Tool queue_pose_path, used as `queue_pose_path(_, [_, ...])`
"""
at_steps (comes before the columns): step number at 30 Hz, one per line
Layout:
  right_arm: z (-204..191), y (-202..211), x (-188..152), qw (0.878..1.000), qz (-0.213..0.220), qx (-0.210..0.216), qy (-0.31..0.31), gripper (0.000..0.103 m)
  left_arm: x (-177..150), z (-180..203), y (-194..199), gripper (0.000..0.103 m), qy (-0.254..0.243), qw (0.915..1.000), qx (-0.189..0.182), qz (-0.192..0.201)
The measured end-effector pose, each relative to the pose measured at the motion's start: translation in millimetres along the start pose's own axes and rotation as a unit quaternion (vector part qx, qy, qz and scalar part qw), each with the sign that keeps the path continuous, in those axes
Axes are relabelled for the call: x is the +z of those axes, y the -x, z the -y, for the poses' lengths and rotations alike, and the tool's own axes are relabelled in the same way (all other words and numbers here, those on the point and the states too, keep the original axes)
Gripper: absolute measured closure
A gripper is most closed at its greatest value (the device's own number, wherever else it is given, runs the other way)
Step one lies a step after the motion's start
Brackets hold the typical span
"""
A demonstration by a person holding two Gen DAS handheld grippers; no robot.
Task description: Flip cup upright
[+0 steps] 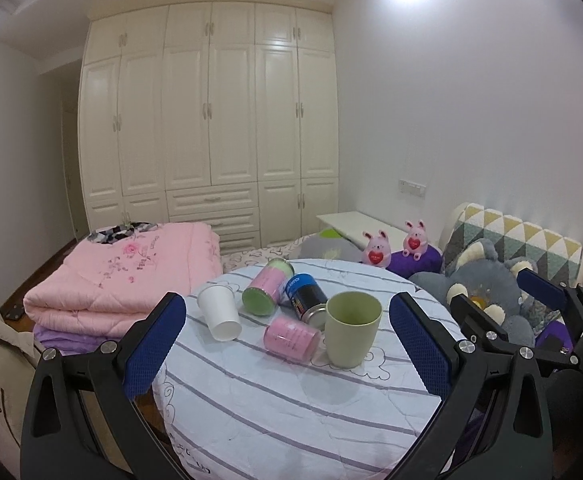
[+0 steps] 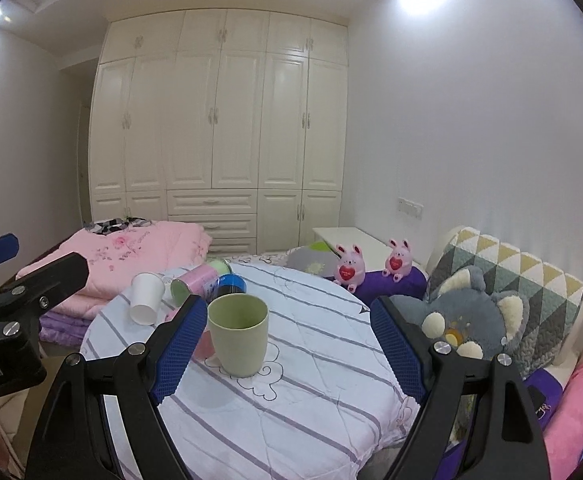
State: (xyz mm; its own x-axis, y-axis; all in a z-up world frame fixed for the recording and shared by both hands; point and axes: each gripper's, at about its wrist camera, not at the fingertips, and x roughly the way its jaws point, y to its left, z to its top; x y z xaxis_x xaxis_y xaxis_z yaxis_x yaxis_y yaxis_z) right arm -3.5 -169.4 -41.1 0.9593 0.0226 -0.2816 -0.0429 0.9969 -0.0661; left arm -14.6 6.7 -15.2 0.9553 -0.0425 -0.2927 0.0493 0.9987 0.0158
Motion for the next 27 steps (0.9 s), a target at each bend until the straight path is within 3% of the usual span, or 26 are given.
queue_pose_path(18, [1, -6, -6, 1.000, -0.017, 0.002, -0.001, 0.018, -2, 7, -6, 0.000, -0.022, 0.9996, 0.018, 0.009])
queue_pose_path(27, [2, -14, -8, 1.000, -0.028, 0.003, -0.002, 0.018, -3, 9, -12, 0.000, -0.020, 0.9998, 0.007, 0.001])
